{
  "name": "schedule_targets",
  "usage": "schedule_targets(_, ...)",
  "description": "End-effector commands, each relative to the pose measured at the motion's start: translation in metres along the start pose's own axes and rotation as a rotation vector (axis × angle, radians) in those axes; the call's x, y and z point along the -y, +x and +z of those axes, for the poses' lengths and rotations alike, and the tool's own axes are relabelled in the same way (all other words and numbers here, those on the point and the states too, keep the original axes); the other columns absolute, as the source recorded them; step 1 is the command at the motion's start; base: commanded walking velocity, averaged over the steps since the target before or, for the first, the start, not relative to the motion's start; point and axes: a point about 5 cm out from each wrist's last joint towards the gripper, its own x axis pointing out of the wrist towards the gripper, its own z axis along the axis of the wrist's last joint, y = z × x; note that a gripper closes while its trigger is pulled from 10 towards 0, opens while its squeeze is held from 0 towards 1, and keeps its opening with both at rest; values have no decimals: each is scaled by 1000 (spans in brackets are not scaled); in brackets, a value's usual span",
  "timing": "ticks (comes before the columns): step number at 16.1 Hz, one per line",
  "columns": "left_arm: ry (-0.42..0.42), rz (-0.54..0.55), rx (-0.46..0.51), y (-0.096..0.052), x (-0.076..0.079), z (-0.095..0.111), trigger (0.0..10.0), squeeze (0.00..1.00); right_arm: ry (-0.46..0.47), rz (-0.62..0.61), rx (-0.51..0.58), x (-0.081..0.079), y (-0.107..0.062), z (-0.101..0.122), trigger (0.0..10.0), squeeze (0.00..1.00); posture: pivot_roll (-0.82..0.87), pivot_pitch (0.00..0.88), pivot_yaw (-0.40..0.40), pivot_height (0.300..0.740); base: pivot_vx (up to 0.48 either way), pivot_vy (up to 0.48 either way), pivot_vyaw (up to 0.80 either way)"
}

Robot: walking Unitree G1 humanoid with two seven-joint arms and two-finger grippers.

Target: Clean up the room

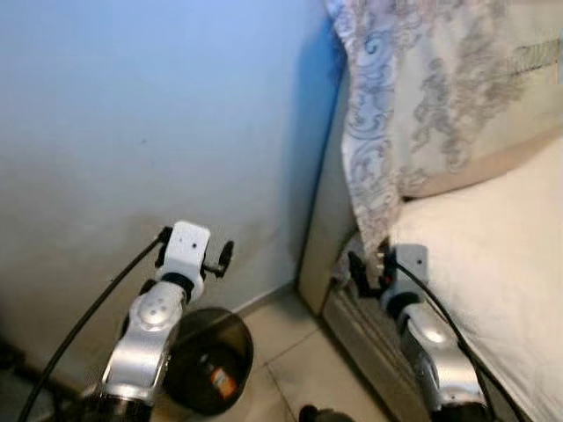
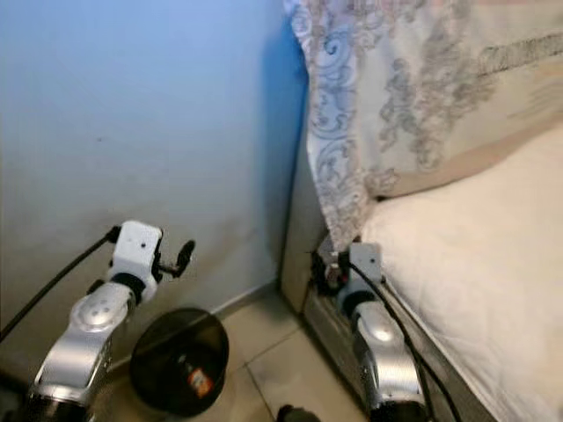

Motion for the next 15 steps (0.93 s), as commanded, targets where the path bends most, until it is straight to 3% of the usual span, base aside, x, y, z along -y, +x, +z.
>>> schedule_targets(1, 4, -11, -5, 0, 2, -1, 10000, 239, 0, -2, 14, 1, 0, 3, 10000, 1000, -4, 0, -11, 740, 0, 0, -800)
schedule_targets(9, 21, -6, 40, 2, 1, 5, 10000, 263, -12, -10, 26, 3, 2, 8, 10000, 1000, -16, 0, -5, 740, 0, 0, -761)
schedule_targets(15, 19, 0, 73, 6, -1, 12, 10000, 263, -12, -27, 89, 3, 7, 22, 10000, 1000, -22, 0, -7, 740, 0, -264, 0)
